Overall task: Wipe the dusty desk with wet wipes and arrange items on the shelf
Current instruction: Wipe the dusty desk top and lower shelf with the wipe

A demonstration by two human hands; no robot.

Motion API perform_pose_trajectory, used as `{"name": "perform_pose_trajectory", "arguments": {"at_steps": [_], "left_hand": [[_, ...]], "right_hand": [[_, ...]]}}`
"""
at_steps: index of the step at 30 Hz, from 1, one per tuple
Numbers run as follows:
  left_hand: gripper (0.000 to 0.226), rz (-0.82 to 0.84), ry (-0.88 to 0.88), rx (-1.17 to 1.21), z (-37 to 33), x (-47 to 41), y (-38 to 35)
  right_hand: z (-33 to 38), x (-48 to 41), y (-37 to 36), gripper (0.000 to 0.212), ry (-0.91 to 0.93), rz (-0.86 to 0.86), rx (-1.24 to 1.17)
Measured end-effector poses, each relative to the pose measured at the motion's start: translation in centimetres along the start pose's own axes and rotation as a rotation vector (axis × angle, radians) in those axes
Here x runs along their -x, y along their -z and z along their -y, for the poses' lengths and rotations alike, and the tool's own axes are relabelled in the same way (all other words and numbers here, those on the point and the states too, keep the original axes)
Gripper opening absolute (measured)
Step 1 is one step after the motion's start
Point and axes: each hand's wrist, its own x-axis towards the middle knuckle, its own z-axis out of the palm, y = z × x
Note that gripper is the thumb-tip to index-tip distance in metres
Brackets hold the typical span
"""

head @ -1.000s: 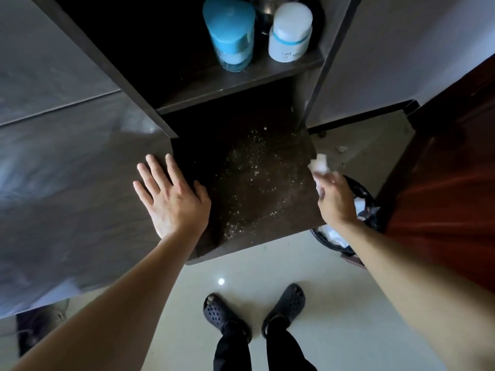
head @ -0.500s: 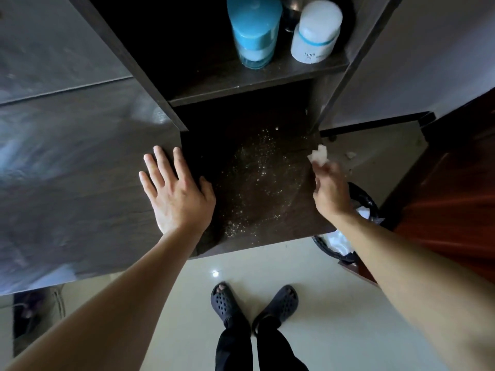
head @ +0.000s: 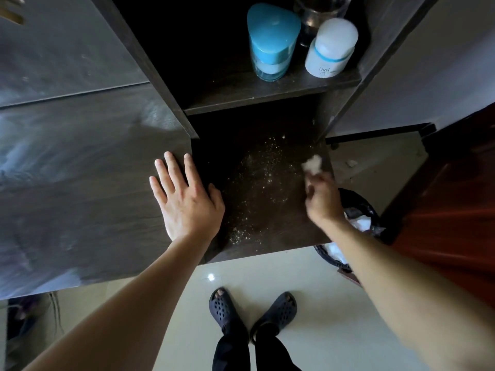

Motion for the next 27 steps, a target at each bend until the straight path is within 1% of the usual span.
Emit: {"name": "perform_pose_trajectory", "arguments": {"at_steps": [1,3,4,5,6,9,10,12,14,15,17,19,20,22,23,25,26,27], "left_hand": [[0.067,0.002,-0.002,0.002,0.0,0.0,0.0],[0.067,-0.004,-0.004,0.005,0.0,0.0,0.1],[0.067,-0.001,0.000,0.009,0.0,0.0,0.1],[0.067,0.004,0.004,0.014,-0.1,0.0,0.1],[0.068,0.003,0.006,0.017,-0.1,0.0,0.1],[0.068,-0.005,0.001,0.015,-0.1,-0.2,-0.1],[0.068,-0.005,-0.001,0.016,0.0,-0.1,-0.1],[0.068,-0.009,-0.006,0.019,0.0,-0.1,-0.1],[0.068,-0.002,-0.002,0.024,0.0,-0.1,-0.1],[0.069,0.004,-0.003,0.027,0.0,-0.1,0.0],[0.069,0.007,-0.005,0.030,0.0,-0.1,0.1],[0.070,0.014,-0.005,0.043,0.0,-0.2,0.2],[0.069,0.016,-0.007,0.047,0.1,-0.1,0.2],[0.069,0.022,-0.016,0.051,0.1,-0.2,0.3],[0.069,0.032,-0.018,0.052,0.1,-0.1,0.4],[0.069,0.044,-0.024,0.046,0.1,-0.2,0.4],[0.069,0.044,-0.029,0.045,0.1,-0.2,0.4],[0.069,0.045,-0.032,0.048,0.1,-0.2,0.4]], "right_hand": [[1.1,2.3,-0.8,0.041,0.061,0.039,-0.002],[2.2,7.7,-2.3,0.051,0.261,0.186,-0.045],[1.7,9.2,-2.3,0.054,0.355,0.254,-0.053],[0.9,9.1,-1.9,0.053,0.409,0.282,-0.062],[0.2,7.7,-1.4,0.050,0.402,0.268,-0.061],[-0.4,0.6,0.2,0.039,0.180,0.102,0.021],[-0.2,-1.6,0.5,0.037,0.107,0.063,0.013],[0.3,-3.4,0.3,0.032,0.084,-0.003,-0.018],[1.0,-1.5,-0.5,0.024,0.058,-0.061,-0.090],[1.1,0.4,-1.1,0.026,0.089,-0.058,-0.065],[1.1,5.1,-1.8,0.039,0.231,0.004,0.000],[0.7,8.9,-1.5,0.052,0.285,0.120,0.034],[0.1,9.9,-1.4,0.058,0.312,0.144,0.072],[-0.9,9.4,-0.4,0.065,0.342,0.100,0.157],[-1.2,8.3,0.0,0.062,0.366,0.076,0.213],[-1.2,5.2,0.7,0.045,0.391,0.064,0.290],[-0.9,3.5,0.9,0.041,0.337,0.088,0.281],[-0.6,1.9,0.9,0.042,0.284,0.105,0.271]]}}
